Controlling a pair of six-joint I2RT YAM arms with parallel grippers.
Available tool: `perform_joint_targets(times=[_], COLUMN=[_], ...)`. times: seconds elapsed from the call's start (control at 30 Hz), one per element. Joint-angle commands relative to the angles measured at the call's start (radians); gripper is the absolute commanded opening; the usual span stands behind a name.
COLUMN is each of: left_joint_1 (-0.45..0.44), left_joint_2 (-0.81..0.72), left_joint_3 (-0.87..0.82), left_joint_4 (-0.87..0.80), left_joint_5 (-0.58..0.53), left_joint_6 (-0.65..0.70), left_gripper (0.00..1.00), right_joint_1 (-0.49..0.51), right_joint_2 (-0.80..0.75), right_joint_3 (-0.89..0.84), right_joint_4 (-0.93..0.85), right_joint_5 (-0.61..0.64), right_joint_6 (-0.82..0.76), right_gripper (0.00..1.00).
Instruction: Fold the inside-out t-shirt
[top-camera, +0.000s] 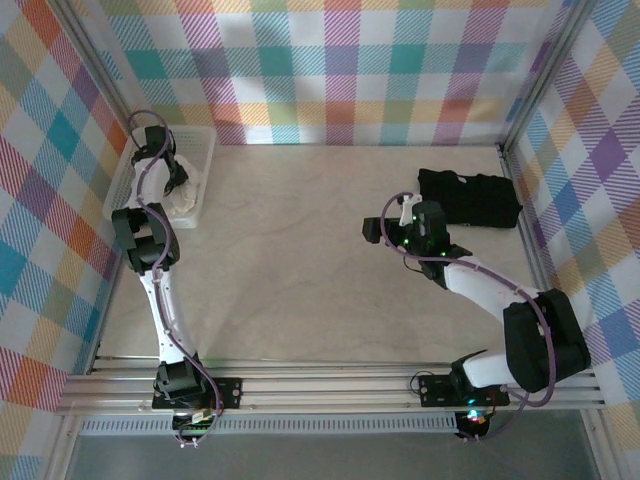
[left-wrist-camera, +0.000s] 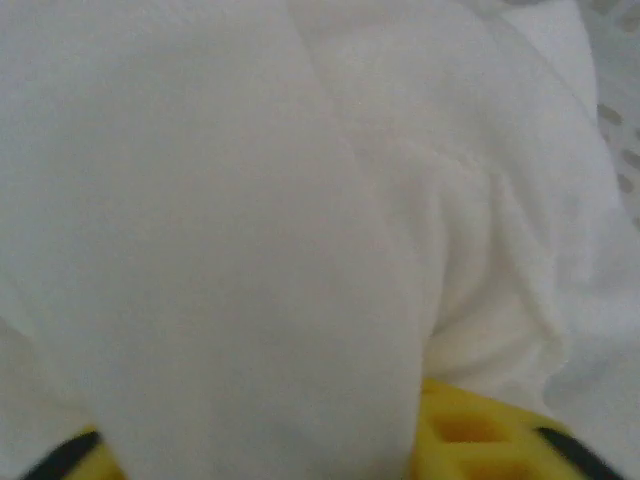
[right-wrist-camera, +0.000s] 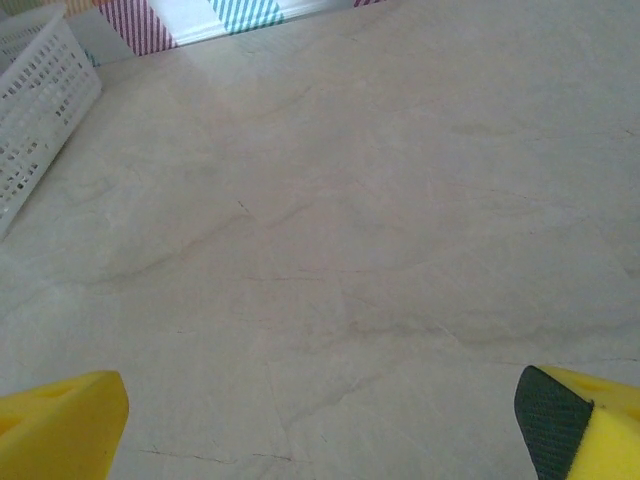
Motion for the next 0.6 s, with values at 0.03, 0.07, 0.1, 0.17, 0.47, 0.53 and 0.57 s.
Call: perform_joint_targets(times=[0.03, 0.07, 0.1, 0.17, 0.47, 0.53, 0.57], left_joint_1=[0.010, 0.008, 0.008, 0.002, -0.161, -0.238, -0.285], left_joint_2=[-0.084, -0.127, -0.174, -0.306, -0.870, -0.942, -0.980], left_joint_3=[0.045, 0.035, 0.020, -0.037, -0.265, -0.288, -0.307], left_joint_4=[-0.032, -0.021, -0.007, 0.044, 0.238, 0.235, 0.243], left_joint_5=[0.062, 0.074, 0.081, 0.098, 0.072, 0.068, 0.059], left_joint_6=[-0.019, -0.029, -0.036, -0.048, -0.020, -0.001, 0.011], left_gripper=[0.00, 0.00, 0.00, 0.00, 0.00, 0.00, 0.00], right_joint_1=[-0.003, -0.003, -0.003, -0.003, -0.006, -0.006, -0.006], right_joint_2=[-0.089, -0.104, -0.120, -0.157, -0.304, -0.315, -0.312], right_joint_3=[-0.020, -0.023, -0.023, -0.023, 0.000, 0.035, 0.069], right_joint_4=[-0.029, -0.041, -0.053, -0.081, -0.187, -0.242, -0.286], right_joint_5=[0.033, 0.038, 0.041, 0.055, 0.112, 0.130, 0.141], right_joint_6=[0.014, 0.013, 0.010, 0.006, -0.060, -0.085, -0.098], right_gripper=[1.00, 1.00, 1.00, 1.00, 1.00, 1.00, 1.00])
